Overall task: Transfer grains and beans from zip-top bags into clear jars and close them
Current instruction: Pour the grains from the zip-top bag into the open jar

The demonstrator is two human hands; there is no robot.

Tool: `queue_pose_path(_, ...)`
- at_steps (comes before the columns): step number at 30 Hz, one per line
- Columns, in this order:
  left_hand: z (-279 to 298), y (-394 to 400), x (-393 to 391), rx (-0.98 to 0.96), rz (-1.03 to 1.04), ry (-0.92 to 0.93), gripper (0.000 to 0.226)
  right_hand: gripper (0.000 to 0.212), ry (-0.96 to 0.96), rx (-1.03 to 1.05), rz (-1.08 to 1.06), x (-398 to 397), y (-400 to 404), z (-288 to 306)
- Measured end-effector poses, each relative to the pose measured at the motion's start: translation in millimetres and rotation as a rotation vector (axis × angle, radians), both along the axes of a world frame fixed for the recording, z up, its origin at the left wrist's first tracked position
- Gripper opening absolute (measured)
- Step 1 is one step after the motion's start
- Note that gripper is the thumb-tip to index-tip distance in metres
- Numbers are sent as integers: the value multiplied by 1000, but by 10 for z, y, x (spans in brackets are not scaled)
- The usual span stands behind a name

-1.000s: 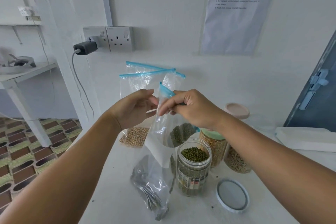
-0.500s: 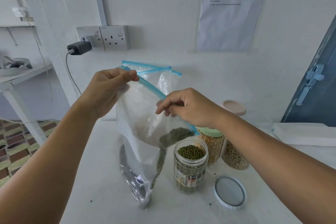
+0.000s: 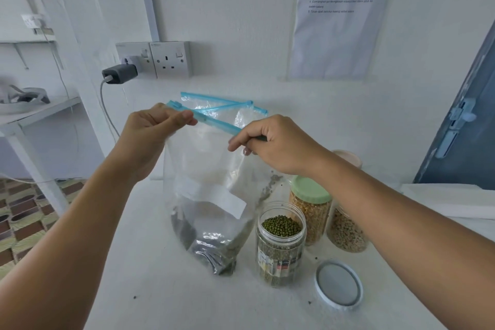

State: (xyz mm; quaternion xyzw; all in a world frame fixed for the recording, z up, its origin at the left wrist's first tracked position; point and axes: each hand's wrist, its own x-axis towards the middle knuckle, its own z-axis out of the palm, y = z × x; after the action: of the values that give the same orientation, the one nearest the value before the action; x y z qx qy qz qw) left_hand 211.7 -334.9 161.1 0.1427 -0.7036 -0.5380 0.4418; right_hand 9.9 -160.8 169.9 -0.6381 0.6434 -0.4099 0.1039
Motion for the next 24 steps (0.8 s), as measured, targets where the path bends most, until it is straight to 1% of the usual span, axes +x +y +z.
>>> queue_pose_path(2, -4, 23, 3, 30, 5, 2, 19, 38, -11, -22, -18, 5, -3, -16)
queue_pose_path(5, -14, 67, 11, 84, 32, 10, 13, 34, 24, 9, 5, 20, 10, 21)
queue_pose_path(8, -39, 97, 20, 118, 47, 23, 13, 30, 96, 73, 10, 6, 13, 47)
queue_pose_path(10, -48, 102, 25, 91, 39, -6, 15, 32, 151, 120, 0, 4, -4, -17)
queue_pose_path(12, -44, 101, 33, 65, 26, -40, 24, 38, 168, 116, -26, -4, -26, -105)
queue_pose_path(15, -74, 64, 67, 4, -42, -80, 52, 40, 169, 75, -62, -27, -26, -152)
queue_pose_path(16, -80, 67, 77, -12, -59, -106, 57, 39, 181, 97, -55, -30, -14, -152)
queue_pose_path(18, -73, 66, 94, -41, -64, -141, 60, 33, 217, 176, -12, -3, 8, -133)
queue_pose_path(20, -40, 93, 69, -50, -85, -147, 52, 24, 255, 219, 36, 59, -4, -88)
queue_pose_path(21, -20, 124, 39, -52, -97, -149, 42, 21, 270, 223, 53, 100, -20, -45)
queue_pose_path(23, 6, 180, -25, -47, -70, -154, 23, 19, 300, 241, 66, 172, -80, 40)
queue_pose_path(24, -1, 189, -38, -38, -47, -152, 21, 21, 317, 258, 63, 198, -113, 66)
